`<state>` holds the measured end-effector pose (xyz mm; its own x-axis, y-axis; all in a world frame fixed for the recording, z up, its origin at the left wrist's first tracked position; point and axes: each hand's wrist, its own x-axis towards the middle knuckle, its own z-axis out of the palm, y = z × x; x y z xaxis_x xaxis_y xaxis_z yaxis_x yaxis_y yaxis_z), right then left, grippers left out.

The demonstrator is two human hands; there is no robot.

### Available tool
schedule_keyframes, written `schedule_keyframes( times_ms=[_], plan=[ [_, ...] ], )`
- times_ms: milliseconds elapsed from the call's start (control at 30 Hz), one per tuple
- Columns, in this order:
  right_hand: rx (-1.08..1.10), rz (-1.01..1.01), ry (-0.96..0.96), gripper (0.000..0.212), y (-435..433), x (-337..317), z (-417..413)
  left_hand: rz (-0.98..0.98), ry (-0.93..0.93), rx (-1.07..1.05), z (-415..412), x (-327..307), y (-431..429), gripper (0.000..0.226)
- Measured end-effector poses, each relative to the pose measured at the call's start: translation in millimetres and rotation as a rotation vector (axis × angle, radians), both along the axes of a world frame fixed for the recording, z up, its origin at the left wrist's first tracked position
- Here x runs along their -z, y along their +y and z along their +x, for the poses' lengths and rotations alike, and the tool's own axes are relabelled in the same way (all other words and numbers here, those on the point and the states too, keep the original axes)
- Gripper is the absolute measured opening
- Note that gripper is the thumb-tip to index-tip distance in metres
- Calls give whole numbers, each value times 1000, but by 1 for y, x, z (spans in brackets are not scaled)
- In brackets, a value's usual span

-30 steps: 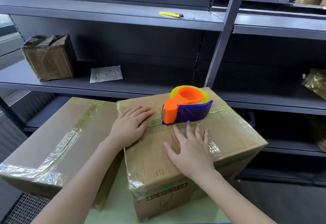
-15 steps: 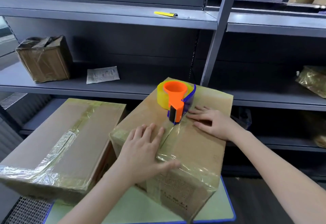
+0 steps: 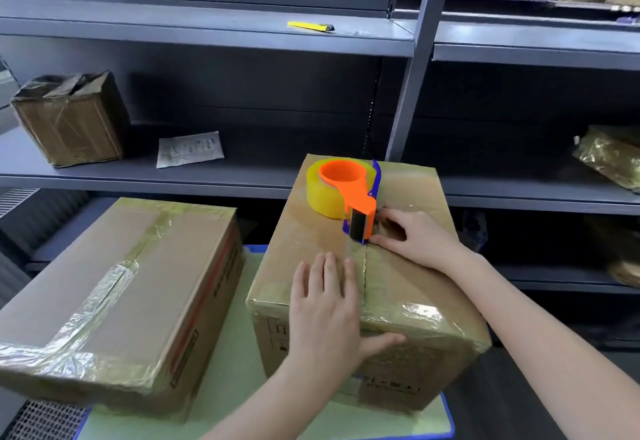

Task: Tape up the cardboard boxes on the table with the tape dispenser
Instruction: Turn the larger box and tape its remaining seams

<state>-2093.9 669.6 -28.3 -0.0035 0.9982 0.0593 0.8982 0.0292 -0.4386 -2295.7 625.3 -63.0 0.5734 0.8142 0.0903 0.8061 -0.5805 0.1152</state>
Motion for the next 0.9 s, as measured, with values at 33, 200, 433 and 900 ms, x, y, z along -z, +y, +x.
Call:
schedule_keyframes(
  times_ms=[33, 200, 433, 900],
  plan=[
    [-9, -17, 12, 43, 0, 0, 4, 10, -5, -12, 4, -2, -1, 114],
    [33, 19, 9, 37, 7, -3, 17, 30, -170, -25, 1, -19, 15, 95],
    [-227, 330, -455, 80, 56, -11, 10, -303, -729, -141, 13, -42, 75, 41],
    [-262, 146, -150, 48, 63, -19, 14, -385, -882, -116, 15, -43, 84, 12]
  ],
)
